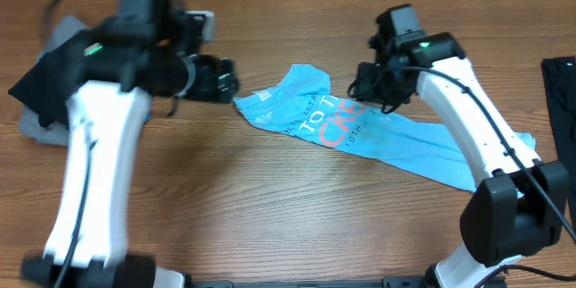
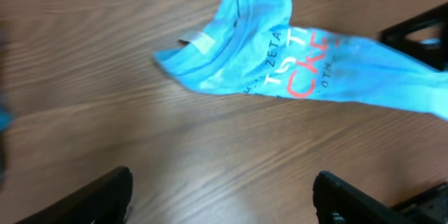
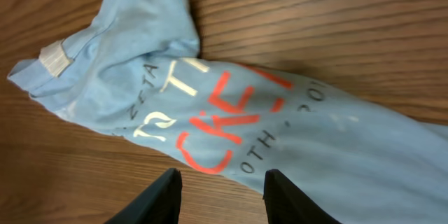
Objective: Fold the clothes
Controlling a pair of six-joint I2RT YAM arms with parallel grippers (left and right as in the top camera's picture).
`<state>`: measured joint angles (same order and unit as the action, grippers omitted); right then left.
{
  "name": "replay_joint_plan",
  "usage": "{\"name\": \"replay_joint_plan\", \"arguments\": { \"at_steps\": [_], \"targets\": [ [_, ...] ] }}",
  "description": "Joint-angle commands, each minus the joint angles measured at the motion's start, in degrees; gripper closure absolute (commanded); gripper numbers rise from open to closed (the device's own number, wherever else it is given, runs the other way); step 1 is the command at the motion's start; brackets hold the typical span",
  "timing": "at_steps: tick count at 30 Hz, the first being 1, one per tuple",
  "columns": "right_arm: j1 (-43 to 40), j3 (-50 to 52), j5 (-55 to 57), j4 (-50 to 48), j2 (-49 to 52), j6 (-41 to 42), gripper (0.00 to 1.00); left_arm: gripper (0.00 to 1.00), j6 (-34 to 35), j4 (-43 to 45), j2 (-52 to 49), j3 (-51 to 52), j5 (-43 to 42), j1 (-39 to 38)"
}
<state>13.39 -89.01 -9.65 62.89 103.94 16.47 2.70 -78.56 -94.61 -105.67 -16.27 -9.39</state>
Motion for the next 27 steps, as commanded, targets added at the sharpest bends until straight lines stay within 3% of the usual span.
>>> {"name": "replay_joint_plan", "arguments": {
  "at_steps": [1, 9, 16, 27],
  "targets": [
    [-3.1, -0.2, -4.28, 1.11, -1.22, 1.09, 0.58, 0.14, -1.51, 3.58, -5.84, 0.96, -1.29, -3.5],
    [-6.62, -0.2, -5.84, 5.44, -6.71, -1.77, 0.53, 0.18, -2.21, 18.75, -21.44, 0.94, 0.31, -12.35],
    [-6.64, -0.2, -5.2, 11.23, -19.12, -1.88, 0.5, 0.17, 0.98, 30.12, -30.38, 0.94, 5.38, -13.7],
    [-6.6, -0.2, -4.33, 17.05, -35.1, -1.86, 0.46, 0.37, 1.16, 47.65, -40.09, 0.94, 6.19, -13.14]
  ]
}}
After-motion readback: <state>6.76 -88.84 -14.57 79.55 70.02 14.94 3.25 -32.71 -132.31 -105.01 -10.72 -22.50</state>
